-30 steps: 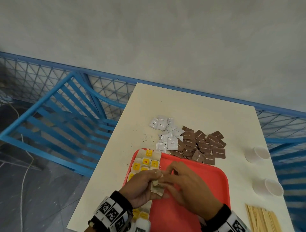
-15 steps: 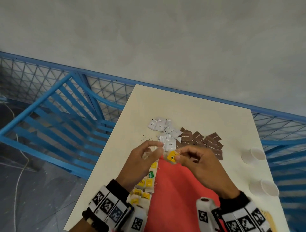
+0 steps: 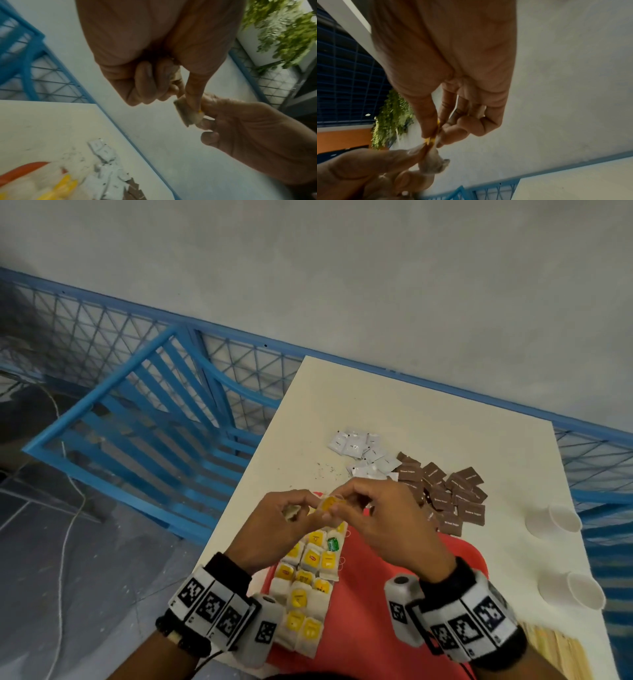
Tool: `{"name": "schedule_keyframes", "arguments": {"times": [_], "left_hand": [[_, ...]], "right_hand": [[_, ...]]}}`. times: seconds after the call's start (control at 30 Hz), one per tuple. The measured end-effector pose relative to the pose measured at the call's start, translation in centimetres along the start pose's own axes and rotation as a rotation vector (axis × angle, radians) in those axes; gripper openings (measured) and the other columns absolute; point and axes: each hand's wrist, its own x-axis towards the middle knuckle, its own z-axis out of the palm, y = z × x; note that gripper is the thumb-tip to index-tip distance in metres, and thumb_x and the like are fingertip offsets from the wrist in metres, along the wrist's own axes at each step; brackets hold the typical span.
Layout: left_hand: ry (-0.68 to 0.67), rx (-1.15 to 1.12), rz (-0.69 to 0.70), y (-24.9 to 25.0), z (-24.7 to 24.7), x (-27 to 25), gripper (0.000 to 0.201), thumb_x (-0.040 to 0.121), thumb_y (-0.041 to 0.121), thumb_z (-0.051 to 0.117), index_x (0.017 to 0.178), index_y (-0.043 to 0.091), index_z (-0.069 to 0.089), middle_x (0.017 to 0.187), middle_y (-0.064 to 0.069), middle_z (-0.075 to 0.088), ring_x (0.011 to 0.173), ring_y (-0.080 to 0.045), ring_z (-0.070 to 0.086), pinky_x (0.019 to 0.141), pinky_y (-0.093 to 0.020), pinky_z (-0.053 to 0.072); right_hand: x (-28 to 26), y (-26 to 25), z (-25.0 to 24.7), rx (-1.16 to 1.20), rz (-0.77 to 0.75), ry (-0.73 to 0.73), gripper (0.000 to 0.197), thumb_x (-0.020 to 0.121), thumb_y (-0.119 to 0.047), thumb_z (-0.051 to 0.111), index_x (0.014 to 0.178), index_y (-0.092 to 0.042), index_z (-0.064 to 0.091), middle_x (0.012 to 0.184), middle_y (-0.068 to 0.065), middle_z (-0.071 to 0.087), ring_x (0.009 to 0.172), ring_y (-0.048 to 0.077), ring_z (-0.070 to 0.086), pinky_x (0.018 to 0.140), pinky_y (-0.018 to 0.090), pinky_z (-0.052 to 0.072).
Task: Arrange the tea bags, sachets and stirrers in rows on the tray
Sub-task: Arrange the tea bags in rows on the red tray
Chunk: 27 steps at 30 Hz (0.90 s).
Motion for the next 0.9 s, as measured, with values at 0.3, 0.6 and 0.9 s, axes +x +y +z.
{"name": "schedule_keyframes", "arguments": {"times": [0.3, 0.6, 0.9], "left_hand": [[0.122, 0.422, -0.408, -10.8, -2.4, -6.6, 0.009, 0.087, 0.029, 0.073, 0.079, 0.026, 0.07, 0.046, 0.013, 0.047, 0.047, -0.008, 0.041, 0.049, -0.017, 0.031], [0.074, 0.42, -0.477, -13.4, -2.6, -8.0, 0.009, 0.095, 0.027, 0.062, 0.099, 0.027, 0.071, 0.056, 0.023, 0.057, 0.059, 0.009, 0.052, 0.056, -0.01, 0.035], [0.143, 0.44, -0.511, -14.1, -1.1, -6.9, 0.008, 0.09, 0.038, 0.067, 0.089, 0.031, 0.065, 0.069, 0.011, 0.062, 0.058, 0.003, 0.054, 0.056, -0.011, 0.037]], "right_hand": [[0.1, 6.8, 10.2, -0.129, 0.185, -0.338, 0.008, 0.093, -0.019, 0.059, 0.086, -0.021, 0.056, 0.067, -0.011, 0.052, 0.056, 0.002, 0.045, 0.052, 0.016, 0.031], [0.6, 8.0, 15.7, -0.088, 0.285, -0.443, 0.041, 0.088, -0.011, 0.058, 0.061, -0.029, 0.034, 0.06, -0.01, 0.038, 0.054, 0.005, 0.033, 0.051, 0.019, 0.028], [0.8, 9.5, 17.2, -0.284, 0.359, -0.44, 0.008, 0.079, -0.019, 0.049, 0.073, -0.022, 0.053, 0.084, 0.002, 0.062, 0.076, 0.024, 0.059, 0.063, 0.037, 0.052]]}}
